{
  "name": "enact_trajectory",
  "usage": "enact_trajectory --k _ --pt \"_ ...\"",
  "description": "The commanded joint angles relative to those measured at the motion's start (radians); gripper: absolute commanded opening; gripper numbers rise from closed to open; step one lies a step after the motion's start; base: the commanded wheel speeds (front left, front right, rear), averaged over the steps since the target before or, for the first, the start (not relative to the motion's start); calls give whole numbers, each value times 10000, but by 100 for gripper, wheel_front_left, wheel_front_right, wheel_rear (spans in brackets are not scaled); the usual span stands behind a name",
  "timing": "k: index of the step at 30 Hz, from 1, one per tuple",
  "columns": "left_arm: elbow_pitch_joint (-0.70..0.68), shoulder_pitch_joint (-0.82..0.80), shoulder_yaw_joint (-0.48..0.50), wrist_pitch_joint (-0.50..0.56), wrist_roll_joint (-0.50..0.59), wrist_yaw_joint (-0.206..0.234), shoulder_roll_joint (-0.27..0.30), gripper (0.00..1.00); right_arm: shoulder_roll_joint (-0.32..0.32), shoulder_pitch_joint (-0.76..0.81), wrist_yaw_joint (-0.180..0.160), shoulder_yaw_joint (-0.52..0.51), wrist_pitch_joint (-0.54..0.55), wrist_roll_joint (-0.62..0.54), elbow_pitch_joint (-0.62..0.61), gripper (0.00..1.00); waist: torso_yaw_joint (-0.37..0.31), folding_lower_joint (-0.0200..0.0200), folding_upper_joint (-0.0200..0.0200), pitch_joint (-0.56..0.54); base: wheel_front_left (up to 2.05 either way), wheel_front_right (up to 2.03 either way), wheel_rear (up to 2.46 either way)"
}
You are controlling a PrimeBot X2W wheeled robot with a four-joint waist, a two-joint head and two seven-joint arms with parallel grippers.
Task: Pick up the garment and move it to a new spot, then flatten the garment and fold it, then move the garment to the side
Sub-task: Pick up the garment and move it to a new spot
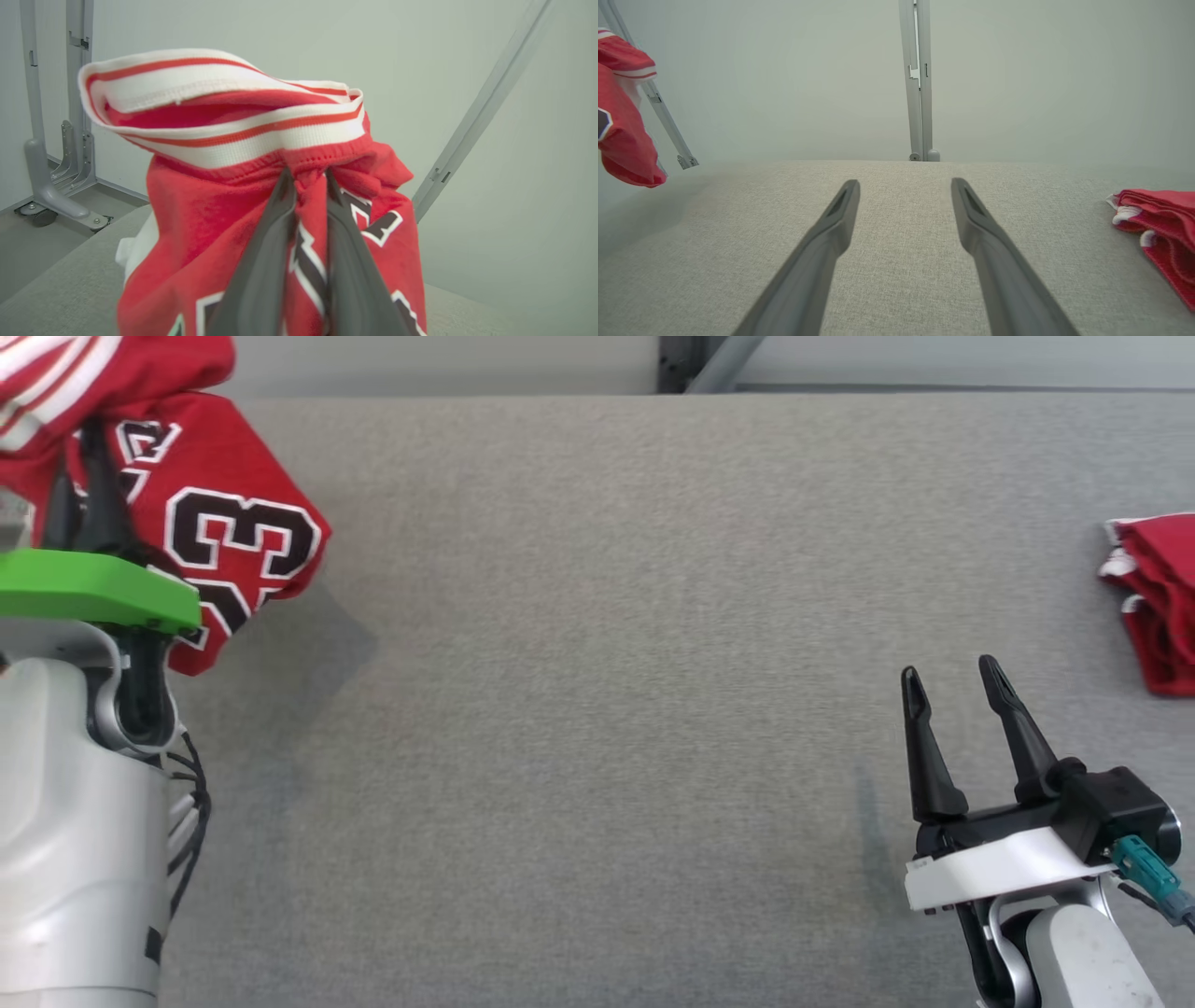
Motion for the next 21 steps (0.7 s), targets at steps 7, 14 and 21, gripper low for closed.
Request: enact_trajectory --k 7,14,21 --pt "-1356 985 -684 222 349 233 -608 0 129 400 -12 -40 -26 25 26 100 -1808 0 0 -1089 0 0 0" --pt "-1852 1460 -1382 609 599 353 -1066 0 226 459 -10 -140 -26 15 -82 100 -2712 0 0 -1035 0 0 0" --pt "-1923 1727 -1762 844 509 490 -1458 0 306 471 -10 -163 -26 105 -118 100 -3362 0 0 -693 0 0 0"
